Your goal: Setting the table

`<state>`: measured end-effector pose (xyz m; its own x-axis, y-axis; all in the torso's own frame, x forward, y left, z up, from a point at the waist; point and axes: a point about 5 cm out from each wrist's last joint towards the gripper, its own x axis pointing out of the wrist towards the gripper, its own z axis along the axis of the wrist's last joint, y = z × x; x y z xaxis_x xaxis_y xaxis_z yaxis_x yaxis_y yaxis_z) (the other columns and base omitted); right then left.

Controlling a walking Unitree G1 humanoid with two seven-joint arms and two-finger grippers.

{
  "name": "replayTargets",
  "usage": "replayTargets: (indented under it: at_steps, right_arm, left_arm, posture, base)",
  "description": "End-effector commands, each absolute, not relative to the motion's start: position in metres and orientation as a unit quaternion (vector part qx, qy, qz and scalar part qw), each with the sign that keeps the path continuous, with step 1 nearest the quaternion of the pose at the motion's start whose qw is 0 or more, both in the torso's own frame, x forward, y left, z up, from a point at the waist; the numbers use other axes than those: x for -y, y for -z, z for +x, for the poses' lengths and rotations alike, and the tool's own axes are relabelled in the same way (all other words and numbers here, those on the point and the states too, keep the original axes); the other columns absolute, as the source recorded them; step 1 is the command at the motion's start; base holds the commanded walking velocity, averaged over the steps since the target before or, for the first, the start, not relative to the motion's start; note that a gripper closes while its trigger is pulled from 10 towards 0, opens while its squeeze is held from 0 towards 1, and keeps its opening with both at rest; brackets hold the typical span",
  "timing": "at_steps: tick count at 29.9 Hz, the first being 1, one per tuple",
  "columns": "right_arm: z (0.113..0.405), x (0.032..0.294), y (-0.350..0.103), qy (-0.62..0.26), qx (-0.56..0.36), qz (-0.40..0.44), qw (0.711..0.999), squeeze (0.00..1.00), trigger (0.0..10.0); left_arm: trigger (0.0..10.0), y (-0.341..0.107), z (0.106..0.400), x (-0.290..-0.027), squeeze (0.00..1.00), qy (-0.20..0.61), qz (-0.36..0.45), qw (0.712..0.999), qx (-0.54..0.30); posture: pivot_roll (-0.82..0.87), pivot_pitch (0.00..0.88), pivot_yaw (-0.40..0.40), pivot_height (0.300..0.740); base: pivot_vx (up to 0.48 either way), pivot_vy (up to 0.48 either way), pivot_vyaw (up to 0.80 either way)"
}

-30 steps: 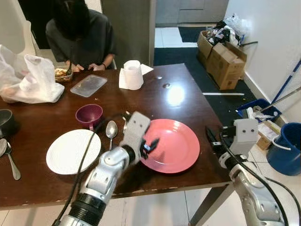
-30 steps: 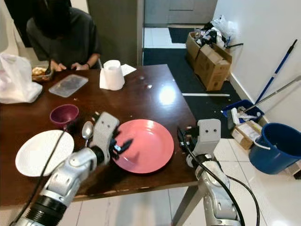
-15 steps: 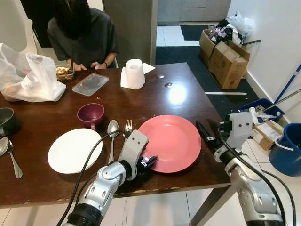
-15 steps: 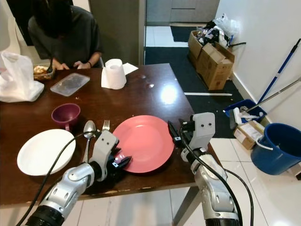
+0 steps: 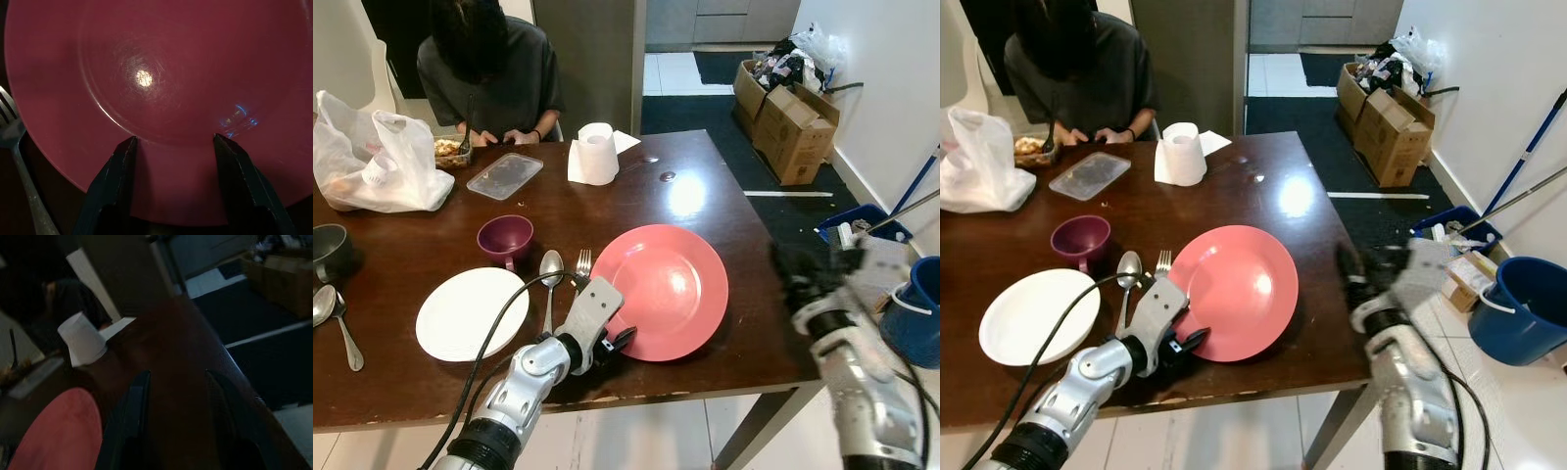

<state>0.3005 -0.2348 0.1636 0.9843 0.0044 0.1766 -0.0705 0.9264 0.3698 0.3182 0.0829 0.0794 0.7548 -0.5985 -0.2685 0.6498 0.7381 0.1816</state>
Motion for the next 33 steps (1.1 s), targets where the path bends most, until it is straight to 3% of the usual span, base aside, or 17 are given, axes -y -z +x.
replayTargets:
  at_steps: [1,2,3,13,14,15,16,21,26,28,29,30,31,32,33]
  right_arm:
    - [0.299,0.230,-0.152,-0.030,0.061,0.226,0.972,0.00,10.0]
    - [0.299,0.228,-0.147,-0.037,0.053,0.233,0.970,0.96,10.0]
    - [0.298,0.226,-0.144,-0.047,0.047,0.245,0.967,1.00,10.0]
    - [0.289,0.192,-0.133,-0.186,-0.017,0.336,0.923,1.00,10.0]
    - [0.289,0.190,-0.129,-0.190,-0.032,0.335,0.922,0.93,10.0]
    - [0.289,0.190,-0.129,-0.190,-0.032,0.335,0.922,0.93,10.0]
    - [0.289,0.189,-0.125,-0.194,-0.046,0.341,0.919,0.00,10.0]
    - [0.290,0.186,-0.115,-0.203,-0.073,0.375,0.902,0.00,10.0]
    - [0.291,0.173,-0.104,-0.247,-0.102,0.421,0.867,0.00,10.0]
    - [0.292,0.170,-0.105,-0.263,-0.101,0.427,0.859,0.00,6.4]
    - [0.292,0.170,-0.105,-0.263,-0.101,0.427,0.859,0.00,6.4]
    - [0.293,0.167,-0.106,-0.277,-0.099,0.429,0.854,0.00,3.8]
    - [0.294,0.164,-0.107,-0.290,-0.099,0.432,0.848,0.00,2.4]
    - [0.295,0.162,-0.107,-0.298,-0.101,0.434,0.844,0.00,2.4]
    - [0.295,0.161,-0.107,-0.304,-0.103,0.434,0.842,0.00,1.2]
  left_arm:
    - [10.0,-0.057,0.310,-0.091,0.00,0.336,0.145,0.919,-0.150]
    - [10.0,-0.057,0.310,-0.090,0.00,0.336,0.146,0.918,-0.148]
    - [10.0,-0.057,0.310,-0.091,0.00,0.337,0.145,0.919,-0.146]
    - [10.0,-0.059,0.311,-0.093,0.00,0.336,0.143,0.920,-0.140]
    - [10.0,-0.059,0.312,-0.093,0.00,0.336,0.143,0.921,-0.139]
    - [10.0,-0.059,0.312,-0.093,0.00,0.336,0.143,0.921,-0.139]
    - [10.0,-0.060,0.312,-0.094,0.00,0.336,0.142,0.921,-0.137]
    - [10.0,-0.062,0.312,-0.094,0.00,0.336,0.140,0.922,-0.134]
    - [10.0,-0.064,0.313,-0.097,0.00,0.334,0.137,0.923,-0.130]
    - [10.0,-0.064,0.313,-0.098,0.00,0.333,0.137,0.924,-0.130]
    - [10.0,-0.064,0.313,-0.098,0.00,0.333,0.137,0.924,-0.130]
    - [10.0,-0.063,0.312,-0.099,0.00,0.333,0.136,0.924,-0.130]
    - [10.0,-0.063,0.312,-0.099,0.00,0.333,0.136,0.924,-0.130]
    - [10.0,-0.063,0.311,-0.099,0.00,0.333,0.136,0.924,-0.130]
    - [10.0,-0.063,0.311,-0.099,0.00,0.334,0.135,0.924,-0.130]
  posture:
    - [-0.06,0.052,0.128,0.740]
    - [-0.05,0.050,0.127,0.740]
    - [-0.05,0.048,0.127,0.740]
    - [-0.04,0.043,0.127,0.740]
    - [-0.04,0.043,0.127,0.740]
    - [-0.04,0.043,0.127,0.740]
    - [-0.04,0.043,0.127,0.740]
    - [-0.04,0.041,0.126,0.740]
    - [-0.02,0.036,0.124,0.740]
    - [-0.02,0.034,0.124,0.740]
    - [-0.02,0.034,0.124,0.740]
    - [-0.02,0.033,0.124,0.740]
    - [-0.02,0.032,0.124,0.740]
    - [-0.02,0.032,0.124,0.740]
    - [-0.01,0.031,0.124,0.740]
  base:
    - [0.000,0.000,0.00]
    - [0.000,0.000,0.00]
    - [0.000,0.000,0.00]
    - [0.000,0.000,0.00]
    - [0.000,0.000,0.00]
    - [0.000,0.000,0.00]
    - [0.000,0.000,0.00]
    - [0.000,0.000,0.00]
    - [0.000,0.000,0.00]
    - [0.000,0.000,0.00]
    - [0.000,0.000,0.00]
    - [0.000,0.000,0.00]
    - [0.000,0.000,0.00]
    - [0.000,0.000,0.00]
    - [0.000,0.000,0.00]
